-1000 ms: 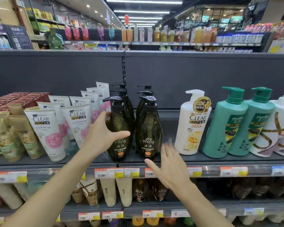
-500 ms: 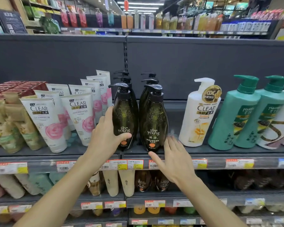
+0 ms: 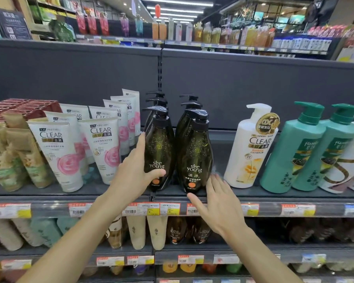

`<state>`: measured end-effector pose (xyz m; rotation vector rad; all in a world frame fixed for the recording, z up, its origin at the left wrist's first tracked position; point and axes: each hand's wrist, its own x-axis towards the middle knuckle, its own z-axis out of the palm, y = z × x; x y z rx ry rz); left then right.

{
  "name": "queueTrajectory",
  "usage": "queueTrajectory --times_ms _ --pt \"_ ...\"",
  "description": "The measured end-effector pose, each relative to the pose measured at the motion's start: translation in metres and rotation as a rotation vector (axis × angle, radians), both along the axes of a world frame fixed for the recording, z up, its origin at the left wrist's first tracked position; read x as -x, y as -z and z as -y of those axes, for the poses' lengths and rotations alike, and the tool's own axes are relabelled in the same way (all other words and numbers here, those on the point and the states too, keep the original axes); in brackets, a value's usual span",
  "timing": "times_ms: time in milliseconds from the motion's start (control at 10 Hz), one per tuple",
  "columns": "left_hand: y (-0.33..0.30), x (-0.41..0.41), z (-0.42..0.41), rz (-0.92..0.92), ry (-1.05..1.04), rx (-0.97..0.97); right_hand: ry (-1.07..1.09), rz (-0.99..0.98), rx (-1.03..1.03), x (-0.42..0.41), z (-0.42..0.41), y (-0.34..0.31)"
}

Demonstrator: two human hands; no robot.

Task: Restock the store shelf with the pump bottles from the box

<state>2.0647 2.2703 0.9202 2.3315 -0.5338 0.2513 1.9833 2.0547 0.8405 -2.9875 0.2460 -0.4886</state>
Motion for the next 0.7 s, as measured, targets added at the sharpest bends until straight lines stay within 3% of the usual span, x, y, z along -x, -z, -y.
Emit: queueTrajectory --times_ms 400,700 --pt "-0.008 0.006 0.002 -0.024 -0.012 -0.074 -0.034 -0.016 -0.013 0.007 0.000 -0.005" --pt "0.010 0.021 0.004 -0.135 -0.099 0.045 -0.077 -0.049 -0.058 0.003 0.007 -0.006"
